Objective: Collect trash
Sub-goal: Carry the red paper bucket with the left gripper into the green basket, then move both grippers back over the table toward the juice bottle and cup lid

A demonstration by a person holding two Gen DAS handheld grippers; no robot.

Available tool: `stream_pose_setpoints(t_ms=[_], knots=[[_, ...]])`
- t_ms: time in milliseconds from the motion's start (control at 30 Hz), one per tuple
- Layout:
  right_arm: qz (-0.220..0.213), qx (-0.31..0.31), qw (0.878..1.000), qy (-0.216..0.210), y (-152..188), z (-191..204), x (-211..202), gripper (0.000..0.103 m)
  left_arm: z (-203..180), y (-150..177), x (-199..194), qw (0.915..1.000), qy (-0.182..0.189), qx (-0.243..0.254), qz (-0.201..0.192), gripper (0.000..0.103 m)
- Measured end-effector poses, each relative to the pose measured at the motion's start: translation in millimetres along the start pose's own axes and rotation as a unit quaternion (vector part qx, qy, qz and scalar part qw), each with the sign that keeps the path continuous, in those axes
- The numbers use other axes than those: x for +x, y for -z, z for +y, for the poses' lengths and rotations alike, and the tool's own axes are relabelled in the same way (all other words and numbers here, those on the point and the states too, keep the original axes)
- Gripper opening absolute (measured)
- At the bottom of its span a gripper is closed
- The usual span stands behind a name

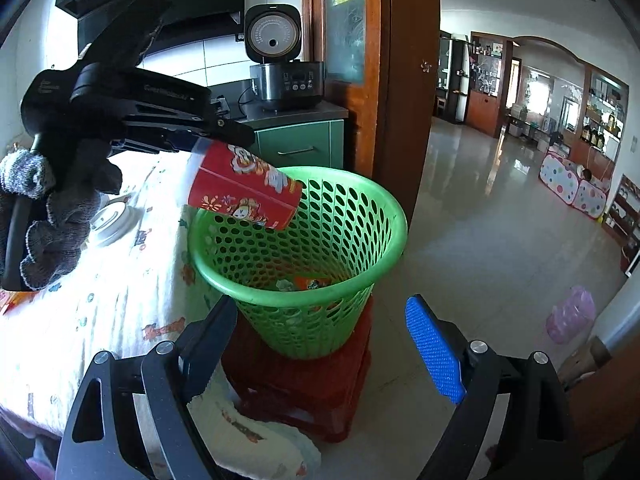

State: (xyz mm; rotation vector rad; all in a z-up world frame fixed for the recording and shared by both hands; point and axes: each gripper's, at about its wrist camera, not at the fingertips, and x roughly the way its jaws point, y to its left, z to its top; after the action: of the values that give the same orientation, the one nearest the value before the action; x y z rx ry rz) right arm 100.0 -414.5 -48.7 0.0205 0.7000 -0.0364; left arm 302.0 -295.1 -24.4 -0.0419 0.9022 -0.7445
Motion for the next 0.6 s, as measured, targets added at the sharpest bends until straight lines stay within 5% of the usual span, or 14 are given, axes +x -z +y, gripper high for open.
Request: stream_pose_setpoints(t_ms=[600], knots=[[-0.018, -0.044, 0.998, -0.032, -11.5, 56.5, -29.3, 0.084, 30.7, 43.4, -126.4, 0.9964, -0.040, -0.016, -0.073, 0.049]])
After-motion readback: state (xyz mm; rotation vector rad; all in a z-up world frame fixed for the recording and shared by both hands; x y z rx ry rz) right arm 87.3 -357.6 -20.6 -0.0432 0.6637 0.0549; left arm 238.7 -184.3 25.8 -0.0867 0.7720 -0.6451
